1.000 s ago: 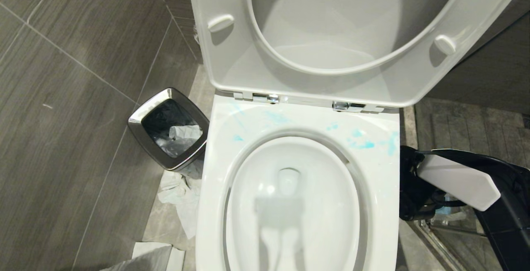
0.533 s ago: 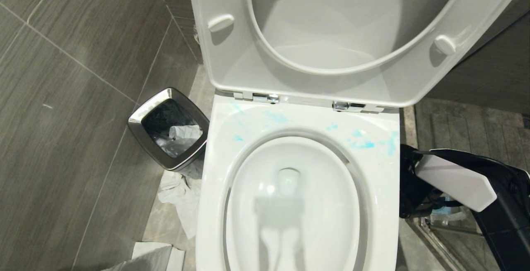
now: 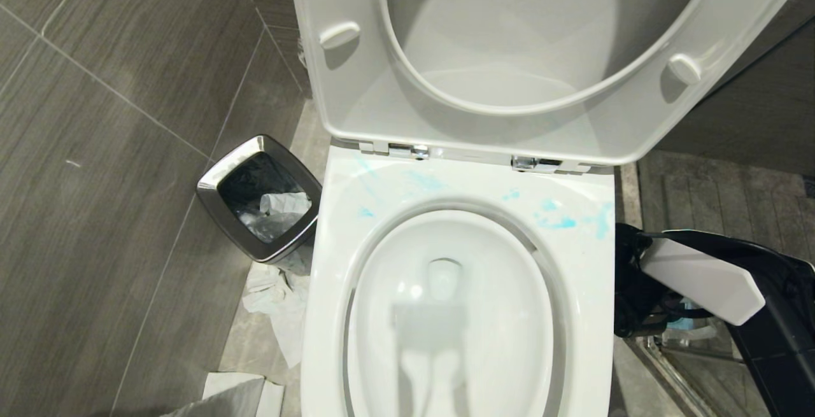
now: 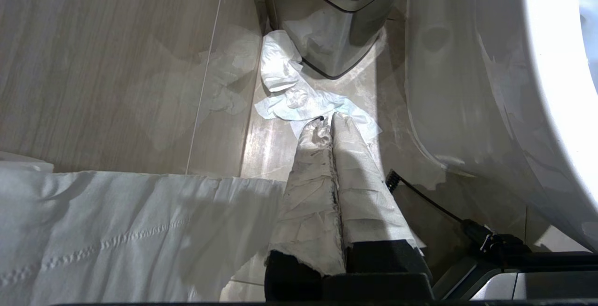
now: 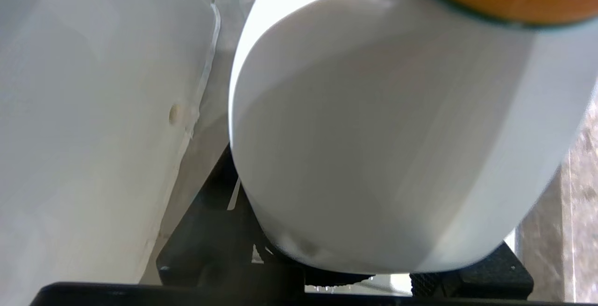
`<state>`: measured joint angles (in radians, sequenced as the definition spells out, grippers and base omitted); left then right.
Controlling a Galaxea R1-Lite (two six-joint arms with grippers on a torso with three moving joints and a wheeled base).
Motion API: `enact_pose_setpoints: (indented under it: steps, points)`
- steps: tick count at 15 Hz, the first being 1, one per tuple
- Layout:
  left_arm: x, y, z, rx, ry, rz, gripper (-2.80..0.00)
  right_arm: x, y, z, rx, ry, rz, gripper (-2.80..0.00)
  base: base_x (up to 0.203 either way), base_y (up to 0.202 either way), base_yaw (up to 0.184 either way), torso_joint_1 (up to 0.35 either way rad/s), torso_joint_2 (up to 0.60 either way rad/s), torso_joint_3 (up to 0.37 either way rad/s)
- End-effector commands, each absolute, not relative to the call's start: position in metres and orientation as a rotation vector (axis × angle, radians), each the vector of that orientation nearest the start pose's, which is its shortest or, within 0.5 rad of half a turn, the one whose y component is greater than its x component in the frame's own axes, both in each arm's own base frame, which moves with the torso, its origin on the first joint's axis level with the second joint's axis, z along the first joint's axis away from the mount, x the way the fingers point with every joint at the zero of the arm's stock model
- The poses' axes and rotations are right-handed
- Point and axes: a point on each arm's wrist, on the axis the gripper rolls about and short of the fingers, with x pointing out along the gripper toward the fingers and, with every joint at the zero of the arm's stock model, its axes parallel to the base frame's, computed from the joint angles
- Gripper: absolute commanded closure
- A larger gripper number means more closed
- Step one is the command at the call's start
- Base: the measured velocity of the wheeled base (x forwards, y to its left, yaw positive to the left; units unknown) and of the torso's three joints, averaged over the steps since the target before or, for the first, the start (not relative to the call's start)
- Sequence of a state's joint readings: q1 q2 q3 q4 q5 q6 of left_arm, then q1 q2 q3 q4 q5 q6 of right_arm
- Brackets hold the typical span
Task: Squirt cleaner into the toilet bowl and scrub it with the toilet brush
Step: Pour in the cleaning agent
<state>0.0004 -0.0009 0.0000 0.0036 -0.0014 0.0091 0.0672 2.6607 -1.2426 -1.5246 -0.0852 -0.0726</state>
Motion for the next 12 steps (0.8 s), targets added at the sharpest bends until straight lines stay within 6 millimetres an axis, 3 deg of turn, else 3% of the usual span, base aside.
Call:
enact_pose_setpoints:
  steps: [1, 3, 7, 12]
  points:
    - [-0.023, 0.0, 0.075, 0.011, 0.005, 0.0, 0.0, 0.459, 0.029, -0.015, -0.067, -0.07, -0.024, 0.0, 0.0, 0.0, 0.0, 0.0, 0.0, 0.0]
    - [-0.023, 0.0, 0.075, 0.011, 0.005, 0.0, 0.0, 0.45, 0.028, -0.011, -0.066, -0.042, -0.025, 0.0, 0.0, 0.0, 0.0, 0.0, 0.0, 0.0]
    - [-0.023, 0.0, 0.075, 0.009, 0.005, -0.001, 0.0, 0.428, 0.021, 0.025, -0.005, -0.053, -0.045, 0.0, 0.0, 0.0, 0.0, 0.0, 0.0, 0.0]
    - [-0.023, 0.0, 0.075, 0.009, 0.005, 0.0, 0.0, 0.378, 0.009, 0.09, 0.009, -0.1, -0.064, 0.0, 0.0, 0.0, 0.0, 0.0, 0.0, 0.0]
